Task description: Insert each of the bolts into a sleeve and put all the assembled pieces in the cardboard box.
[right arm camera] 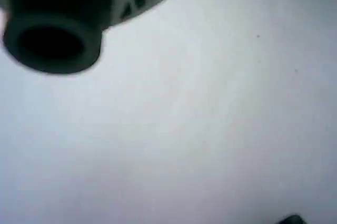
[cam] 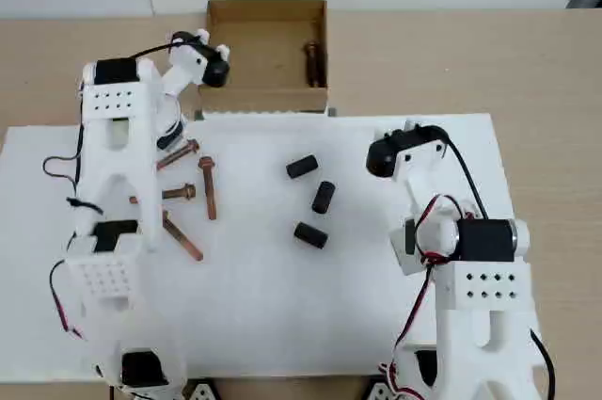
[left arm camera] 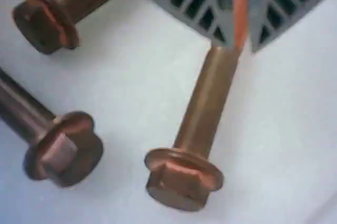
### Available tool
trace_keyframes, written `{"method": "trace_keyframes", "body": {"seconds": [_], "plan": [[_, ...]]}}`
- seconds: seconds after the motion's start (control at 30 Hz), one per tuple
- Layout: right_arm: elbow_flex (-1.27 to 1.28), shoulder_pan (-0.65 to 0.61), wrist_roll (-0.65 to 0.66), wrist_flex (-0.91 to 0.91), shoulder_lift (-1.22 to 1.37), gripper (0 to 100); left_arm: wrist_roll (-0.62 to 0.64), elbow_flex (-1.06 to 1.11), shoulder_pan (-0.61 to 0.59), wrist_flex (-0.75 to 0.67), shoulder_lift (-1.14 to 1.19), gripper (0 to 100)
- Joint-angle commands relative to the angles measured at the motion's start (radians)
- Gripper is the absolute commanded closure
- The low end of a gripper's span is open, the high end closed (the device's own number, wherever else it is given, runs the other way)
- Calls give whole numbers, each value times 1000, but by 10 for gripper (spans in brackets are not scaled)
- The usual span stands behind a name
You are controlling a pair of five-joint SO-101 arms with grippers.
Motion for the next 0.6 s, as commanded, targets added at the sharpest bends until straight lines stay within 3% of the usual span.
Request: {"method": "trace_keyframes", "body": {"seconds": [0.0, 0.2, 0.57], "plan": [[-8, 1, 6, -18, -15, 995, -48, -143, 15, 84, 63, 991], [-8, 1, 6, -19, -13, 995, -54, -280, 17, 97, 186, 905], [-8, 1, 6, -15, -13, 995, -55, -444, 15, 92, 373, 906]]}}
